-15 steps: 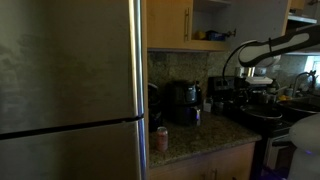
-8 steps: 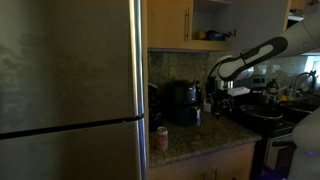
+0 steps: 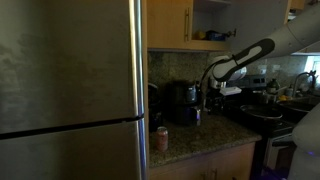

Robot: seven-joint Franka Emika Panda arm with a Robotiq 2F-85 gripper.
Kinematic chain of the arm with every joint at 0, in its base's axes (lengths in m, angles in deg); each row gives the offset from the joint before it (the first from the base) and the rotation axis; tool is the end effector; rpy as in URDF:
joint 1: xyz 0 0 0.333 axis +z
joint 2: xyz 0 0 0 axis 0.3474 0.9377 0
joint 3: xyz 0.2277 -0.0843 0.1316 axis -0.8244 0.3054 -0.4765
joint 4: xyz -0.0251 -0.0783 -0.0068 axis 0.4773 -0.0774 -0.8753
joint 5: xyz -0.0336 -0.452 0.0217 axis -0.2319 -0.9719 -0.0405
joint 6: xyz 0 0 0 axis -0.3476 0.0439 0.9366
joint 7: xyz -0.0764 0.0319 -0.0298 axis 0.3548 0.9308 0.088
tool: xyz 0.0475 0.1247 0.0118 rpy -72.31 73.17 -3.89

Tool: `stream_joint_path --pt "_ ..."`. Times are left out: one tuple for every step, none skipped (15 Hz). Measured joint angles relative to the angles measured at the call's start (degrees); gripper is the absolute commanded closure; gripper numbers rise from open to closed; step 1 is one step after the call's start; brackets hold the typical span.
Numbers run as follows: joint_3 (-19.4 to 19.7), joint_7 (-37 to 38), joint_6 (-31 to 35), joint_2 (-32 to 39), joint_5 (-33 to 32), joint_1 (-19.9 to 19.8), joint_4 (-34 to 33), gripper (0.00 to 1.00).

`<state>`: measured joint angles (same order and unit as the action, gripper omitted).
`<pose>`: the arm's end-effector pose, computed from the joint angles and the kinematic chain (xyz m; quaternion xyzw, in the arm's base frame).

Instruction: Push in the basket of the air fryer

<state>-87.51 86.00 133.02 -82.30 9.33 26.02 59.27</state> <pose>0.4830 0.0715 0.3108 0.9974 0.0702 0.0135 0.0015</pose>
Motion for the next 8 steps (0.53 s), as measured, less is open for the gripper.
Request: stream_joint_path --pt "0.0 0.0 0.0 0.0 0.0 0.0 0.0 0.0" --pt "0.0 0.0 0.0 0.1 0.0 0.0 0.0 0.0" --pt "0.0 0.9 0.7 0.4 0.0 0.0 0.0 0.0" --pt "0.0 1.6 2.1 1.1 0.0 0.0 -0.1 0.0" --pt "-0.1 2.3 4.5 2.2 0.0 0.0 -0.4 0.0" --pt "-0.2 2.6 7.6 3.7 0.1 0.0 -0.7 0.0" --pt "-0.4 2.9 10.6 5.4 0.2 0.1 -1.3 0.0" --pt "-0.6 3.5 13.3 7.2 0.1 0.0 -2.1 0.0"
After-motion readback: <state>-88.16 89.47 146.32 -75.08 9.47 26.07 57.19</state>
